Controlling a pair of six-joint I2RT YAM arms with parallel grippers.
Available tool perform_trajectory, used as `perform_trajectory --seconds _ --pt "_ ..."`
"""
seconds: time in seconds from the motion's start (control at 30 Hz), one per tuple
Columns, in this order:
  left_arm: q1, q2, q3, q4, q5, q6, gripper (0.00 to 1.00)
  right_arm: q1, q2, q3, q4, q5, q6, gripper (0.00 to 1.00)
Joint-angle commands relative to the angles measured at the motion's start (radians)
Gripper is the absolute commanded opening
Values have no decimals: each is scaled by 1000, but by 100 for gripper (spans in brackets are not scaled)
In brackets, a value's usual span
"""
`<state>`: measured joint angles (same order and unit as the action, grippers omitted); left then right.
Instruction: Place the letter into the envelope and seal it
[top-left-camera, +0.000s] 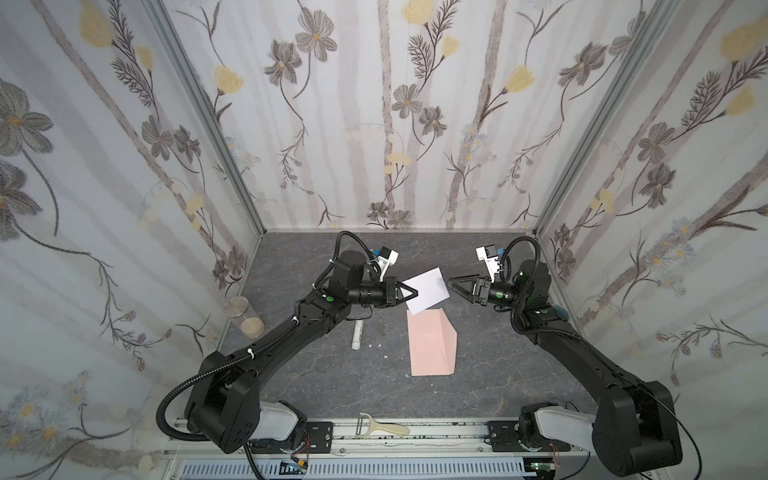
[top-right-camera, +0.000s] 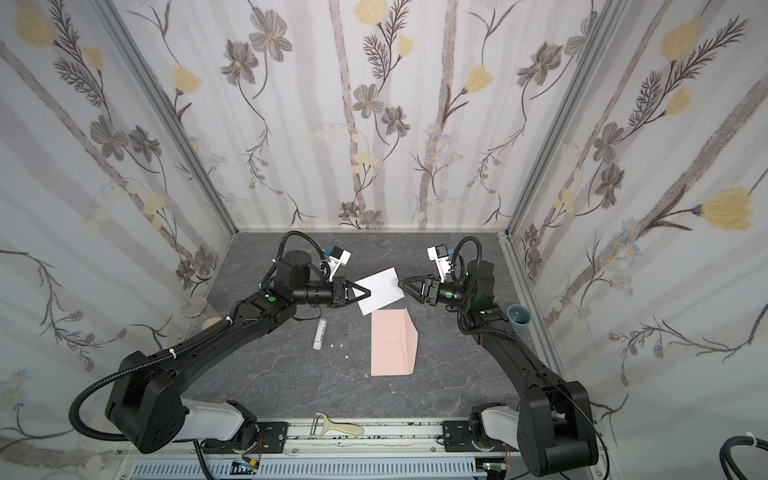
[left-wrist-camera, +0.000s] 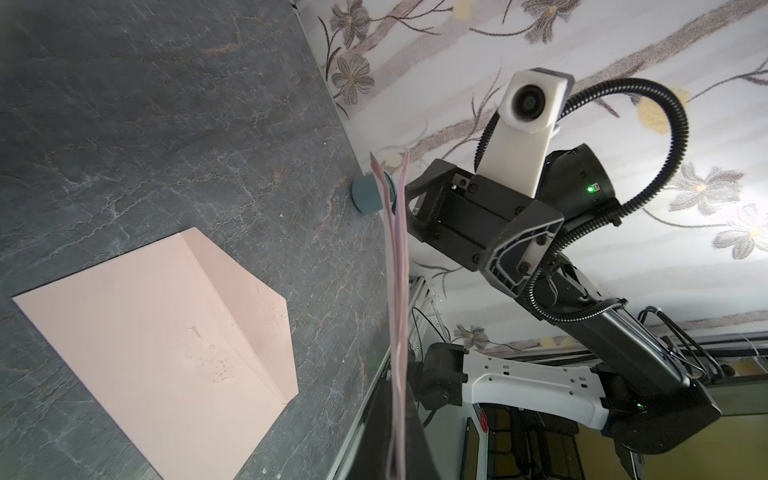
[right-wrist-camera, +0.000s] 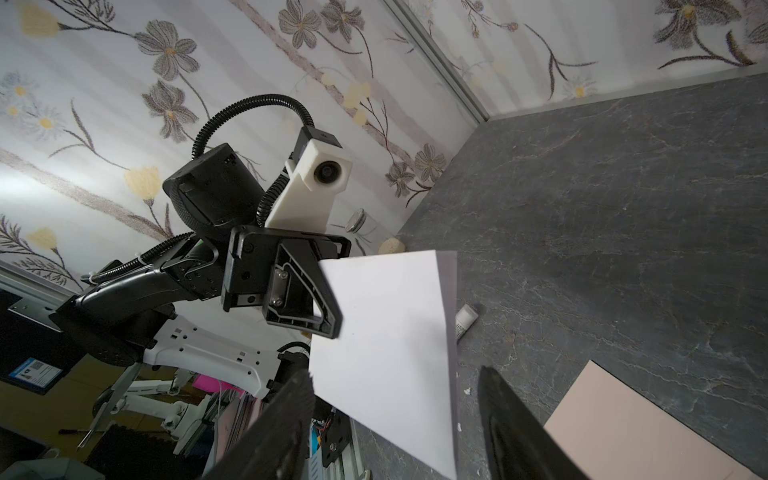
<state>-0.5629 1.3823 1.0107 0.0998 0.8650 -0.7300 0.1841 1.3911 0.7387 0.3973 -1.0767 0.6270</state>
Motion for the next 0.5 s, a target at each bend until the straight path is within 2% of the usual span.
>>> perform_trajectory --seconds 0.0,0.13,0.3,0.37,0.43,0.47 --pt "2 -2 24 8 85 18 0 4 15 7 27 -51 -11 64" --pt "4 11 37 8 123 11 0 24 24 -8 162 -109 80 64" --pt "4 20 43 8 146 4 0 60 53 7 185 -131 89 60" --pt "6 21 45 8 147 3 0 77 62 36 190 -141 92 50" --pt "6 20 45 8 147 2 0 92 72 50 196 -148 101 35" --pt "7 20 45 8 146 1 0 97 78 56 200 -154 105 24"
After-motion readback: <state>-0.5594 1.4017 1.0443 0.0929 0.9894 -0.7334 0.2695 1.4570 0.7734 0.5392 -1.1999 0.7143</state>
